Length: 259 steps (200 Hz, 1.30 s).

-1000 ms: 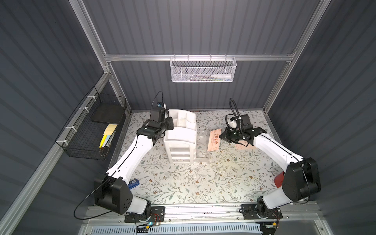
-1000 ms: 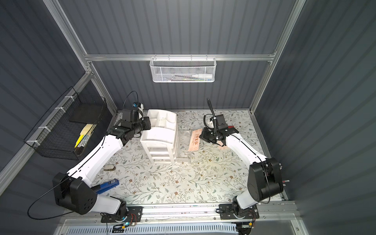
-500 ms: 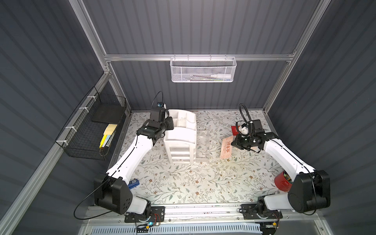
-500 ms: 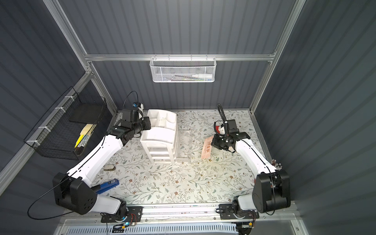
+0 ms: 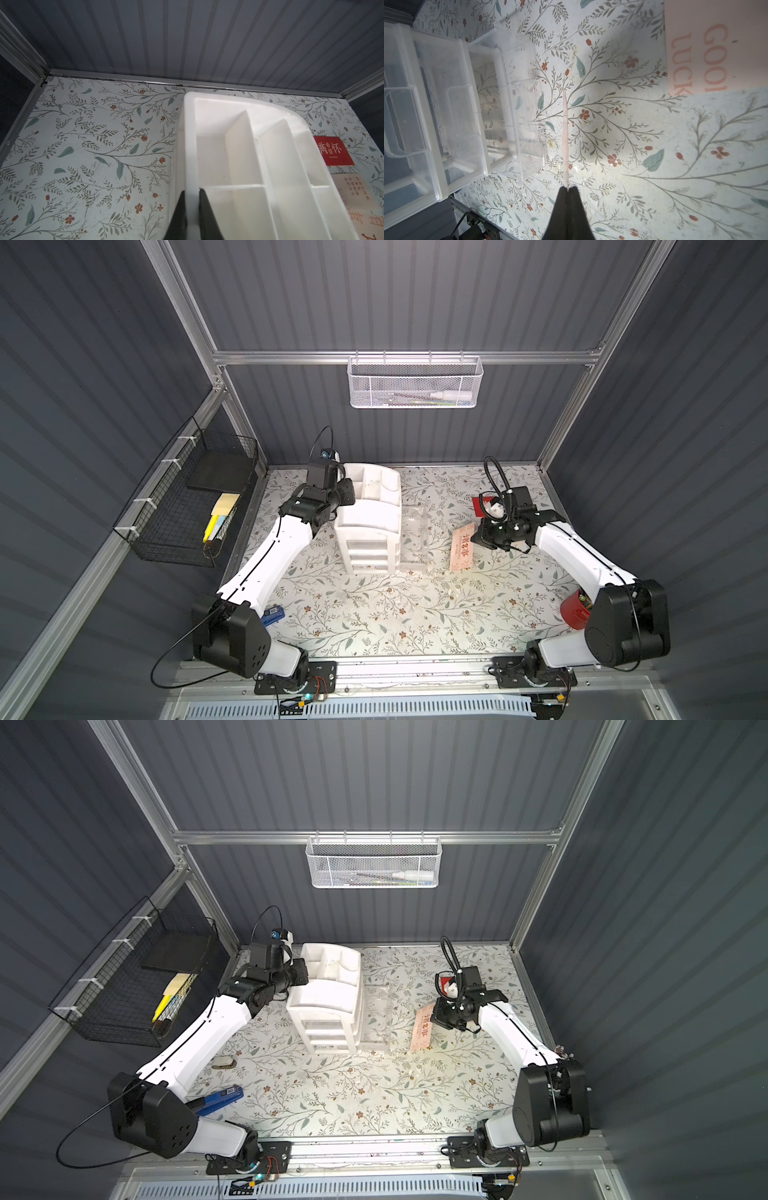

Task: Take the postcards out of the drawer
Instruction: Place the postcard at the center of the board.

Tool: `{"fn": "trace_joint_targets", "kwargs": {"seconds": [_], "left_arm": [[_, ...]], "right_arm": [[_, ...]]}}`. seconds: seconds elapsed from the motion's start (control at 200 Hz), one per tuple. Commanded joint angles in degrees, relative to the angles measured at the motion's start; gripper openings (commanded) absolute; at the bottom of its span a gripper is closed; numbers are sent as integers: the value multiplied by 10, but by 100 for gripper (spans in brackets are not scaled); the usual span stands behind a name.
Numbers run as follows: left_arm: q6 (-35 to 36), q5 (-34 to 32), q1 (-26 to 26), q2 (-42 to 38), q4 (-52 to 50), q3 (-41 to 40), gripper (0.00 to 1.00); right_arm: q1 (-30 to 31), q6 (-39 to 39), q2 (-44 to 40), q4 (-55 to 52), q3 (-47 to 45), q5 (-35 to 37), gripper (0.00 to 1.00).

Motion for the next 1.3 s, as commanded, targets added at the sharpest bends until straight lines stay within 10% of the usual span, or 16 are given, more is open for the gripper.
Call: {"fn": "trace_joint_targets", "kwargs": {"seconds": [0.0, 0.65, 1.291], "left_arm": [[53, 1, 4, 34, -73, -22, 0], [59, 16, 4, 4, -102, 31, 46], [78, 14, 3, -40, -155, 121, 50]], "right_arm": [[-3, -14, 7, 0, -1, -11, 0], [-4, -11, 8, 19, -10, -14, 0], [-6, -10, 9, 26, -10, -18, 0]]}}
